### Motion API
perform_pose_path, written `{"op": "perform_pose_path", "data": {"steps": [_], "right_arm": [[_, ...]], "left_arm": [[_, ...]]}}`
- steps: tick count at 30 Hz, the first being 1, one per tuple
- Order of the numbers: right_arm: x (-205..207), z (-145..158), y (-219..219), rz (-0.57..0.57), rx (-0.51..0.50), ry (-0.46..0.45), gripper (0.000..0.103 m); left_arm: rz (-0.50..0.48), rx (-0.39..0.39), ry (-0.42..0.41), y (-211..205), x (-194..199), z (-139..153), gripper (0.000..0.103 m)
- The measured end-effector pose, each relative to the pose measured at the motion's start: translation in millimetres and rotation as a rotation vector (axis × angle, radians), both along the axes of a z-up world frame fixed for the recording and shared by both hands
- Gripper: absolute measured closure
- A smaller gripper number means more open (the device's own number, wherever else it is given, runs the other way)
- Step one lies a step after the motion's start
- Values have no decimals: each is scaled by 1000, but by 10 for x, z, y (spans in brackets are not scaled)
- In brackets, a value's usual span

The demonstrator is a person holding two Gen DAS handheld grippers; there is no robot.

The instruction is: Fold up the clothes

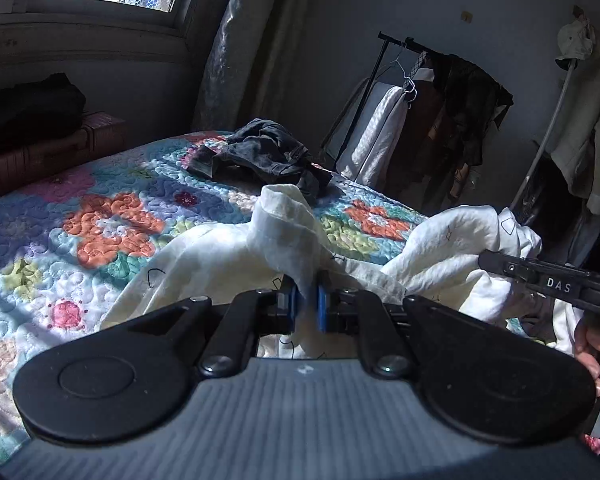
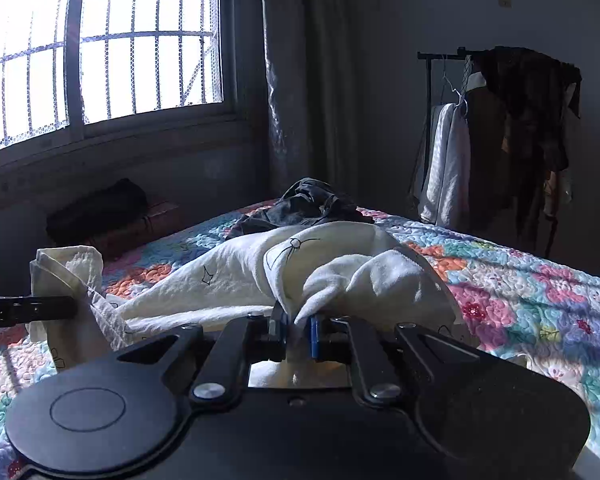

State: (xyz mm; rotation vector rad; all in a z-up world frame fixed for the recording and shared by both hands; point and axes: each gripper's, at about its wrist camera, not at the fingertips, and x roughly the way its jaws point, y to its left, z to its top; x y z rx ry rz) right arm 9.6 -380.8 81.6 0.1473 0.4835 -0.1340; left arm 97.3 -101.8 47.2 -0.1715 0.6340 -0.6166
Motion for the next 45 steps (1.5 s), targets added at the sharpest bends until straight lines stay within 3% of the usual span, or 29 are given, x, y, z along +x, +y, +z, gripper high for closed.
{"op": "perform_pose_path", "data": {"steps": [1,2,3,4,7,11,15,18,23,26,28,29,30,33,36,38,41,44,45], "right_arm": [[151,-41,-40,-21,54,34,78],[252,-95,-80,-58,99,65,62],[295,-158,-109,-92,128,89,53],[317,-227,-136,-123,152,113,53],[133,-447,-138,-128,191,145,53],[-162,-823,-50,-8,267,249,53],[-348,-1131,166,18,273,348,53],[-483,-1201,314,20,271,353,53],[-605,-1106,506,101,202,334,52],[-554,-1133,614,122,78,353,48],[-533,-1183,606,74,36,339,59],[-539,-1192,588,56,40,327,88],[-544,-1200,570,38,44,315,101],[-646,-1151,632,40,40,261,101],[-772,-1077,835,109,-26,225,101],[-838,-1046,900,161,-3,199,101],[-897,-1041,973,251,72,174,101],[-932,-1066,993,351,252,152,99],[-946,-1070,1007,368,285,145,99]], "left_arm": [[15,45,46,-22,113,-90,78],[34,91,85,-23,182,-188,67],[55,135,121,-16,233,-284,66],[70,152,135,26,234,-366,66],[71,130,169,180,128,-567,49],[32,118,275,224,47,-801,49],[-69,104,362,94,-61,-921,49],[-115,114,350,-12,-172,-909,49],[-203,134,364,-168,-337,-934,51],[-248,139,388,-233,-375,-966,51],[-255,147,391,-251,-402,-967,51],[-258,150,389,-253,-412,-961,50],[-257,146,392,-241,-424,-955,49],[-259,116,418,-177,-454,-956,49],[-271,92,455,-149,-451,-967,49],[-279,85,457,-144,-446,-942,49],[-290,82,456,-147,-449,-911,44],[-280,136,442,-189,-469,-942,31],[-273,148,442,-194,-465,-959,31]]}}
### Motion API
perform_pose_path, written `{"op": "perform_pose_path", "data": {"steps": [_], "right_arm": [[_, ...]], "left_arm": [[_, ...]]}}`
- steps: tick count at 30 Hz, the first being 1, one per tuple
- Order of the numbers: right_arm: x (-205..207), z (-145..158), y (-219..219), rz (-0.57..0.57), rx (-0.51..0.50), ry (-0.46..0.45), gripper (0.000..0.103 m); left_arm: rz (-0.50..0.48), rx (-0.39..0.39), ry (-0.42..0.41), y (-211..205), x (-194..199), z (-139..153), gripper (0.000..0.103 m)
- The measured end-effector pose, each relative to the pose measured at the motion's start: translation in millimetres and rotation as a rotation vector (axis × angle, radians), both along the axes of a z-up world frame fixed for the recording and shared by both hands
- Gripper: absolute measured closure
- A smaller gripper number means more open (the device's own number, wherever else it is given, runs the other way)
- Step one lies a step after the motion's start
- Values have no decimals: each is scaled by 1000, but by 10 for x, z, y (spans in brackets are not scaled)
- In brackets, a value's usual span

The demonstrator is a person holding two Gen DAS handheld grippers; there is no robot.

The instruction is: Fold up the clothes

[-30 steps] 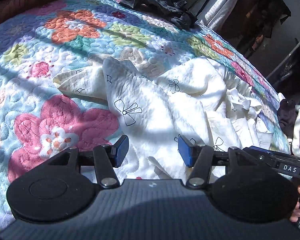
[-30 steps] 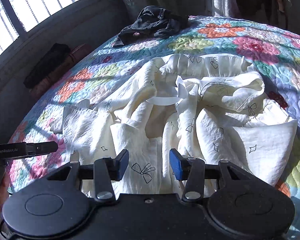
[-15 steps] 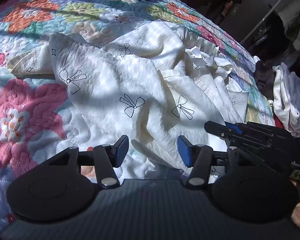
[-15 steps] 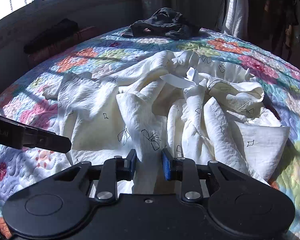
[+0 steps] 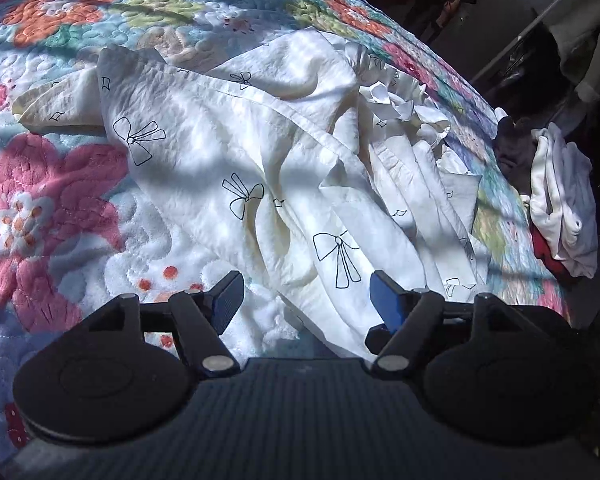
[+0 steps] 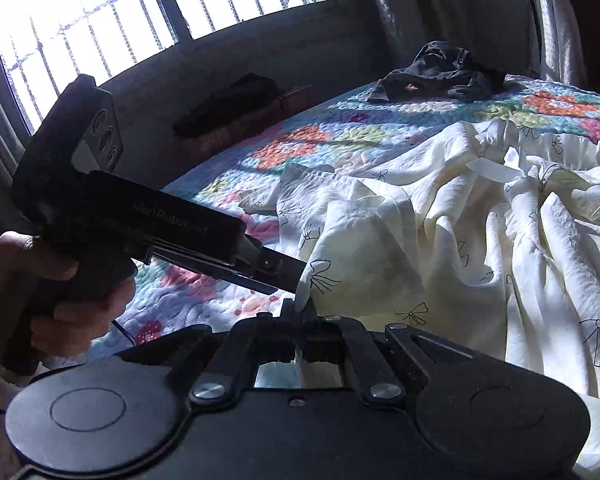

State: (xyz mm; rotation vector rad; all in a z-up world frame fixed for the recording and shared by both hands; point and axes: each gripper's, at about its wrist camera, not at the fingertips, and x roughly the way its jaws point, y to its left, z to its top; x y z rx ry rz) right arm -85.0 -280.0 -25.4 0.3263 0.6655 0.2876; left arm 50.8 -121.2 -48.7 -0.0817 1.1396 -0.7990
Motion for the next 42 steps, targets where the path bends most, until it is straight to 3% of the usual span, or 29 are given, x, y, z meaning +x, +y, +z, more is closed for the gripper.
{"op": "perform_pose_path", "data": {"steps": [2,4,8,12,14,15,17,19,21,22,23,24,25,29,32,35,37,40,42], "right_arm": [[-18,-12,38,24,43,1,99],[-13,-35,102,41,20,16,99],[-21,-55,170,77,20,39,99],[-61,-32,238,110,36,56,99],[-104,3,233,107,47,63,99],[-131,30,229,114,40,61,99],[-177,68,224,131,32,62,99],[-216,51,214,136,26,77,99],[-253,41,176,119,7,89,101],[-264,46,137,100,-5,98,101],[-275,61,77,76,-18,111,94],[-295,82,15,54,-34,118,76],[-320,105,-45,31,-54,120,71],[-414,181,-315,-78,-125,133,68],[-448,115,-646,-260,-191,212,66],[-494,-2,-958,-463,-270,304,65],[-545,-70,-1125,-557,-246,336,65],[-627,-200,-1379,-653,-120,340,58],[-636,-289,-1476,-684,-66,331,45]], "left_arm": [[16,-6,49,22,40,-38,30],[27,-27,95,53,76,-62,30],[24,-36,88,71,47,-30,24],[-69,-6,119,-15,-64,-112,15],[-106,0,181,-38,-116,-208,17],[-126,-6,209,-48,-152,-253,19],[-159,20,138,-76,-258,-197,54],[-179,75,21,-113,-381,-107,73],[-172,156,-142,-156,-522,-2,75],[-173,169,-192,-167,-570,27,75],[-181,171,-219,-170,-585,47,75],[-184,183,-218,-166,-575,27,75],[-184,200,-207,-160,-560,-9,75],[-181,259,-165,-129,-518,-179,78],[-168,243,-151,-95,-525,-176,80],[-172,238,-191,-100,-590,-94,80],[-185,248,-211,-127,-631,-87,80],[-193,263,-206,-157,-641,-122,80],[-195,266,-209,-162,-647,-125,80]]}}
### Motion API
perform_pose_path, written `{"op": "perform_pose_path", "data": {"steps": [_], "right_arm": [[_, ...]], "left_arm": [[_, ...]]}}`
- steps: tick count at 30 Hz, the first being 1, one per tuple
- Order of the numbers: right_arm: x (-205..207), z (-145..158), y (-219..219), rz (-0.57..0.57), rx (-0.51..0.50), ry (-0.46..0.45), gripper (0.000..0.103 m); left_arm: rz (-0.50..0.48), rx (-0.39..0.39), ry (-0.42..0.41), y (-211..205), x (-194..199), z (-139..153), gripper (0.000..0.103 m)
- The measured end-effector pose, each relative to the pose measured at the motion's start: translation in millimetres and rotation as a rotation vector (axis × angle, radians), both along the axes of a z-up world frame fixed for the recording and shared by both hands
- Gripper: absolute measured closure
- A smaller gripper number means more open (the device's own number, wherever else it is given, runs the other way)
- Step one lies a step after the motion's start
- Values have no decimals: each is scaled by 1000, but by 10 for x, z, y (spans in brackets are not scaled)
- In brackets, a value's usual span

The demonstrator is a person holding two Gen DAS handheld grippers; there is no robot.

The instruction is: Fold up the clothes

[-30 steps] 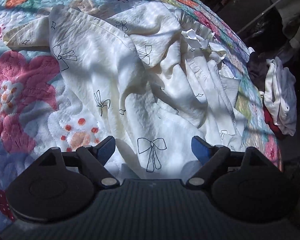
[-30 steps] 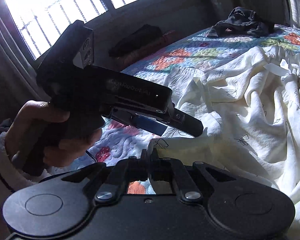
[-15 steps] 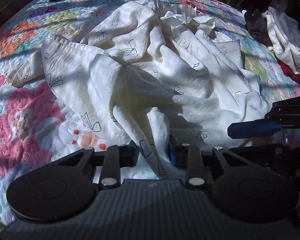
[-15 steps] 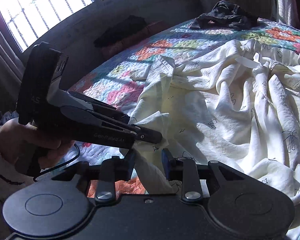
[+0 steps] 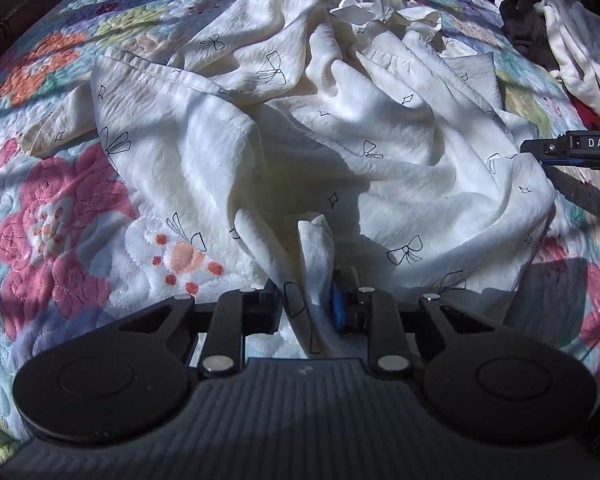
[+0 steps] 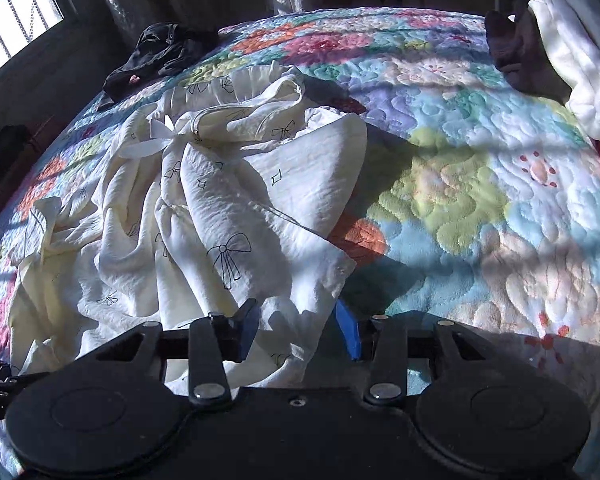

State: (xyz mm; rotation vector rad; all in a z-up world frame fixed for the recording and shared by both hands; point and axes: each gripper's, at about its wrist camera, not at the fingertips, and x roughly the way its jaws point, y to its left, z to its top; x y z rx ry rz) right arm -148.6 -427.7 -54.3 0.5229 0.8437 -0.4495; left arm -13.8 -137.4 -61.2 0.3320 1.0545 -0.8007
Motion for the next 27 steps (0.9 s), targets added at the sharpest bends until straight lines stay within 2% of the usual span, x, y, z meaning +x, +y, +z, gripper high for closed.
{"op": "perform_pose_path", "data": {"steps": [2,4,5,6,7,11,13,16,19,21,23,27], "right_arm": [[16,-76,-34,-39,-38,-22,44],[58,-148,-55,-24,-32,-25,45],[90,-176,-53,1,-21,-27,55],[119,-183,-35,32,-19,-39,85],[121,-153,-1,54,-40,-53,99],[41,63,175,90,-185,-91,100],[-120,268,284,79,-303,-82,100],[-423,491,390,26,-425,-41,101],[-744,546,473,-56,-505,74,102],[-852,476,547,-67,-573,188,102],[-932,364,606,-40,-575,266,102],[-993,233,564,-56,-527,304,102]], "left_arm": [[2,-1,1,3,0,-3,80],[3,2,3,3,-2,-13,80],[3,3,4,2,-1,-16,80],[3,4,5,1,0,-18,80],[3,4,6,2,-1,-17,80],[-16,12,-9,-5,-19,-8,80],[-34,23,-30,-26,-50,7,80],[-58,21,-37,-53,-98,38,80],[-91,-3,-21,-75,-156,77,80],[-112,-16,0,-95,-186,81,80],[-127,-9,1,-125,-230,66,80],[-131,-7,8,-137,-235,47,80]]}}
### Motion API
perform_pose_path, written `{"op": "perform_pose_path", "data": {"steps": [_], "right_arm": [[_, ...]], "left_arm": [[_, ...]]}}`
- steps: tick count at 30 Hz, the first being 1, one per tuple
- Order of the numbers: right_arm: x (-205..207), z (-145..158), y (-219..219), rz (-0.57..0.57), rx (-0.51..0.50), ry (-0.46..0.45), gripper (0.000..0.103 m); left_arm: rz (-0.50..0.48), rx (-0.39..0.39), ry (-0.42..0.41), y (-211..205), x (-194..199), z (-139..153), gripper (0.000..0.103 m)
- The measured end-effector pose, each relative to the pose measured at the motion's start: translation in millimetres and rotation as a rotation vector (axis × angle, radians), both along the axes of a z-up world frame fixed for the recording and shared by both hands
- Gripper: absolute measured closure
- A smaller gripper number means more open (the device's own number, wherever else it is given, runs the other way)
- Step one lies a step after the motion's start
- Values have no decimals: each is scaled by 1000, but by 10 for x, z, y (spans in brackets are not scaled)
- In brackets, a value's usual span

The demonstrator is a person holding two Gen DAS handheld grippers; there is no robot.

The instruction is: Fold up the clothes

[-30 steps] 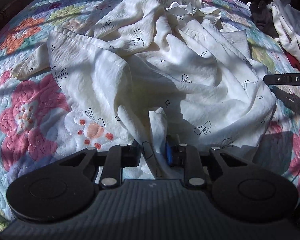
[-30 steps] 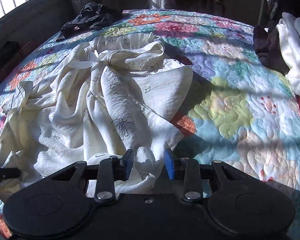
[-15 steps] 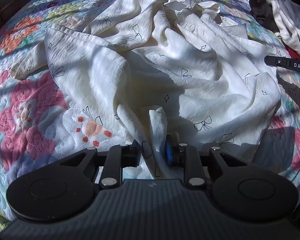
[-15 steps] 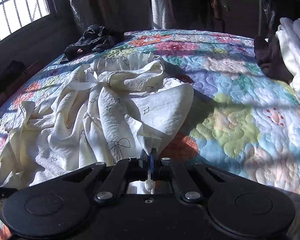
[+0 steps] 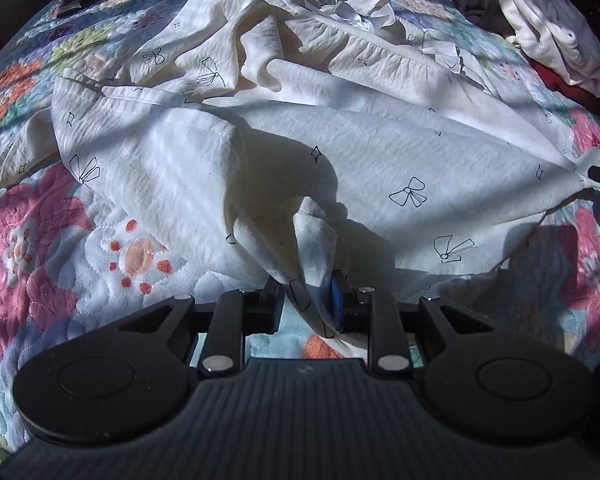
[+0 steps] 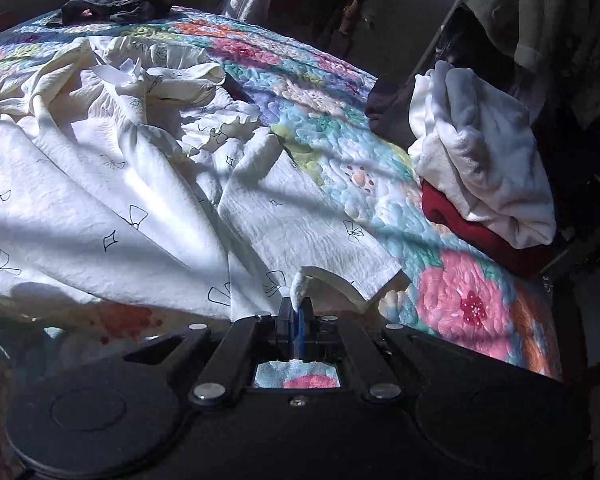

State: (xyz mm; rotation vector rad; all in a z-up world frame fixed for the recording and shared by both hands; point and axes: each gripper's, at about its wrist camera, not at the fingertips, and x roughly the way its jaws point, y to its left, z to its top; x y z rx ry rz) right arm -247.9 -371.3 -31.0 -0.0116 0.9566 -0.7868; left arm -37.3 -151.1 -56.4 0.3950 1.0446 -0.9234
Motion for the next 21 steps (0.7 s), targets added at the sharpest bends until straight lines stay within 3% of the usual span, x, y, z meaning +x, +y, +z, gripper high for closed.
{"op": "perform_pose_path", "data": {"steps": [2,5,7,8,10,13,15,17,19,21], "right_arm": [[26,-38,-64,-13,-15,3,102],[100,79,103,54,-240,59,103],[135,261,121,65,-299,47,103],[149,323,74,53,-278,38,103],[189,197,-59,51,-184,114,103],[158,41,-71,21,-89,108,98],[146,109,42,16,-68,53,87],[178,243,172,65,-70,-2,80],[233,445,332,159,-55,-94,78],[319,570,473,294,98,-205,79]], "left_arm": [[23,-54,33,63,45,43,83],[90,-224,172,217,207,125,87],[118,-261,174,254,261,182,87],[121,-251,146,253,256,201,87],[116,-232,125,245,251,195,87],[118,-214,214,255,317,53,87],[141,-179,218,259,353,-4,87],[156,-149,157,274,363,18,87],[167,-141,115,307,374,61,87],[188,-153,126,363,433,77,87]]}}
